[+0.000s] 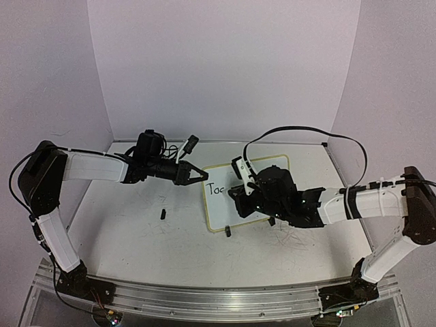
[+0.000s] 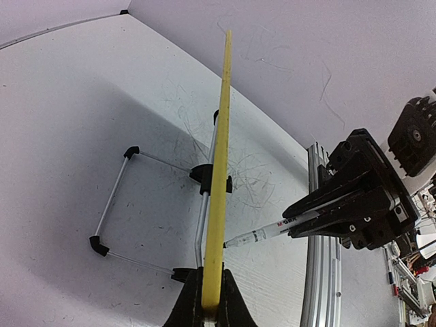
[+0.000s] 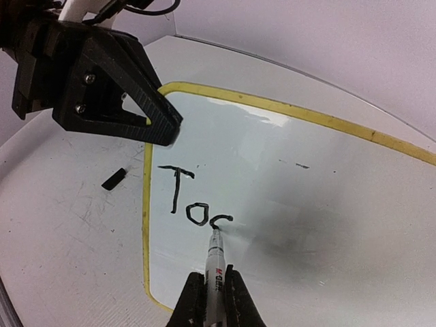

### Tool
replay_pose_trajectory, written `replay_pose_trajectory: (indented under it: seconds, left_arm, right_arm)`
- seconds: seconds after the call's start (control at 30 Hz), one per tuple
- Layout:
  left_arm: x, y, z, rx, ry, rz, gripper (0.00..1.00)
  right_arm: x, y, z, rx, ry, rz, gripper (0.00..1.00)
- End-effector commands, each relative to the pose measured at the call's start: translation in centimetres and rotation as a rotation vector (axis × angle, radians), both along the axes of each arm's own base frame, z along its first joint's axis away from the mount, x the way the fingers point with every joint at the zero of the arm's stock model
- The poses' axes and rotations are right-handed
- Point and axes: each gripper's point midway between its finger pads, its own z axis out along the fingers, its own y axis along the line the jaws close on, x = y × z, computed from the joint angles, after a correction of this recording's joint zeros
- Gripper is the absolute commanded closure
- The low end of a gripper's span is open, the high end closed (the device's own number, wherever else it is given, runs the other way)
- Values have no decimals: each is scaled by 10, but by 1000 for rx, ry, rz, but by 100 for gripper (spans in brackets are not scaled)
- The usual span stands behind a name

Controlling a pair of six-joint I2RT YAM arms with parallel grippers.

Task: Write a sentence on the whiteboard

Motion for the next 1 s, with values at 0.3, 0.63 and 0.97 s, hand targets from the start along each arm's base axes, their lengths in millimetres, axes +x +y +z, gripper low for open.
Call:
replay_pose_trajectory:
  seconds: [0.3, 0.63, 0.97]
  left_arm:
    - [-5, 0, 21, -31, -60, -20, 100]
    - [-5, 0, 22, -32, -60, -21, 100]
    - [-5, 0, 23, -33, -63, -20, 100]
  right_arm:
    - [12, -10, 27, 35, -70, -86, 100]
    - [19, -8, 42, 61, -107, -109, 100]
    - [26, -5, 52, 73, -132, -127, 100]
